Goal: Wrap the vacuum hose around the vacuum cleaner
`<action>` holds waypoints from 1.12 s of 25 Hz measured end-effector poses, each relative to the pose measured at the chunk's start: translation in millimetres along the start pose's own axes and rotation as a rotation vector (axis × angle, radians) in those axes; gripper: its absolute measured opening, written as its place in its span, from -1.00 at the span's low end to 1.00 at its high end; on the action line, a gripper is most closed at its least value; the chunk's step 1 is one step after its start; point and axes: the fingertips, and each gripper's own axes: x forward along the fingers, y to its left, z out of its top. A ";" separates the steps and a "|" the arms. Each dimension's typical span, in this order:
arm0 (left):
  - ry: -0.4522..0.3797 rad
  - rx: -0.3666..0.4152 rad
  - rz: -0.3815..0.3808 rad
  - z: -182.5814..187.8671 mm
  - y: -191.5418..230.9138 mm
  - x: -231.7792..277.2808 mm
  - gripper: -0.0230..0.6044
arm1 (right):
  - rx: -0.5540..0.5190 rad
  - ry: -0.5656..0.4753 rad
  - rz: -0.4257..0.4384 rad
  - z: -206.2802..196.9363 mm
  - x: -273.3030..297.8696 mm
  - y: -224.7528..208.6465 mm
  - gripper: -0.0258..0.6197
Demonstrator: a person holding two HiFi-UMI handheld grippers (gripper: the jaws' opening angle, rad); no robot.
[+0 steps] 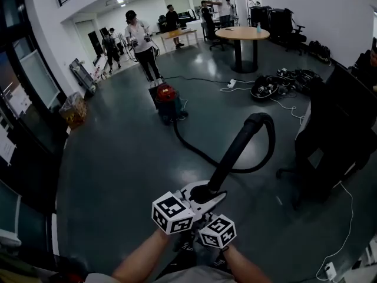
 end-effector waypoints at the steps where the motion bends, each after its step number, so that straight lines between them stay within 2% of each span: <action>1: 0.004 0.003 -0.007 -0.9 1.4 3.4 -0.46 | -0.015 0.014 -0.015 -1.2 -1.6 -4.8 -0.60; 8: -0.011 -0.026 -0.058 -6.6 22.9 19.1 -0.46 | -0.123 0.187 -0.193 -18.3 -20.6 -61.8 -0.60; 16: -0.046 -0.087 -0.108 7.0 87.4 -5.1 -0.45 | -0.214 0.344 -0.332 -3.0 2.2 -103.4 -0.62; 23: -0.005 -0.027 -0.132 -8.7 146.7 -41.8 -0.33 | -0.239 0.525 -0.376 -14.7 46.8 -119.6 -0.62; 28: 0.018 -0.057 -0.139 -27.4 189.1 -51.3 -0.26 | -0.227 0.639 -0.384 -26.7 70.3 -138.6 -0.62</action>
